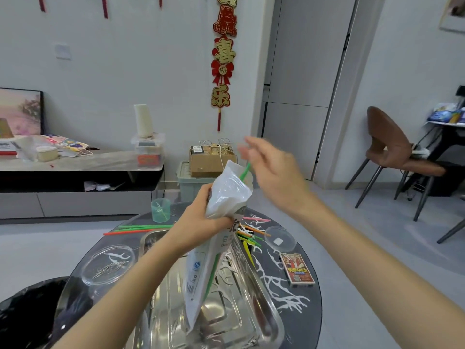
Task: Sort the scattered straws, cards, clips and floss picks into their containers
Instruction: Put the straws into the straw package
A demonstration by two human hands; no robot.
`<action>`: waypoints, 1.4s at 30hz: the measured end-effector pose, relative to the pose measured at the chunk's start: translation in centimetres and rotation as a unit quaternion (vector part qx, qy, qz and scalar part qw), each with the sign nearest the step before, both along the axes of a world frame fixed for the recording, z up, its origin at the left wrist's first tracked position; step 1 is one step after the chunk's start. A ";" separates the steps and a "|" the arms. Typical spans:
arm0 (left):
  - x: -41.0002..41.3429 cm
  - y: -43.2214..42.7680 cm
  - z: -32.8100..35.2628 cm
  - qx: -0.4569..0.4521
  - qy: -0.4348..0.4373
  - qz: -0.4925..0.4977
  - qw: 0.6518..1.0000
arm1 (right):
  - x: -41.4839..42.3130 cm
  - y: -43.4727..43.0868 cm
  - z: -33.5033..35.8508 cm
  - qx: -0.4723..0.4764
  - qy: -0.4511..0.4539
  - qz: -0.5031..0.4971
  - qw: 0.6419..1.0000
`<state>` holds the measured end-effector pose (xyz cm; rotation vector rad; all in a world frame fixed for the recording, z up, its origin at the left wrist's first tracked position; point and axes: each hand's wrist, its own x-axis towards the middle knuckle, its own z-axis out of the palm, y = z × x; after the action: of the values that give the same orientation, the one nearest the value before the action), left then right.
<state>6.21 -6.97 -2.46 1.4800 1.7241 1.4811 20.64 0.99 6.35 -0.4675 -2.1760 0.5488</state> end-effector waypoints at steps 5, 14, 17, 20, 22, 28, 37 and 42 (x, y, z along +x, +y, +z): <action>0.3 0.4 -0.1 0.021 -0.030 0.043 0.998 | -0.6 -0.6 -3.2 0.030 -0.127 0.069 0.989; -1.6 0.9 -2.8 -0.024 -0.018 0.107 0.994 | 0.0 6.3 -5.6 -0.096 0.038 0.016 0.995; -3.4 2.3 -0.9 -0.005 -0.062 0.098 0.993 | -0.7 10.3 -8.5 -0.152 -0.028 -0.052 0.987; -5.3 3.8 1.9 -0.009 -0.001 0.092 0.996 | -1.9 13.2 -11.8 -0.169 -0.152 -0.045 0.973; -7.2 5.1 3.4 -0.033 0.047 0.082 0.995 | -3.7 14.9 -13.9 -0.164 -0.219 -0.023 0.961; -12.6 8.4 6.2 -0.096 0.125 0.069 0.985 | -9.6 19.4 -18.0 -0.129 -0.361 -0.027 0.923; -17.8 8.5 2.4 -0.219 0.389 0.045 0.894 | -16.2 22.6 -20.3 -0.101 -0.408 -0.015 0.907; -20.0 8.3 -0.3 -0.225 0.371 0.051 0.900 | -19.0 23.1 -19.7 -0.067 -0.502 0.007 0.862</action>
<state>-13.76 1.36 -2.77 1.8155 2.3844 0.4664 1.67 24.12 -13.33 -0.9740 -3.1392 0.5187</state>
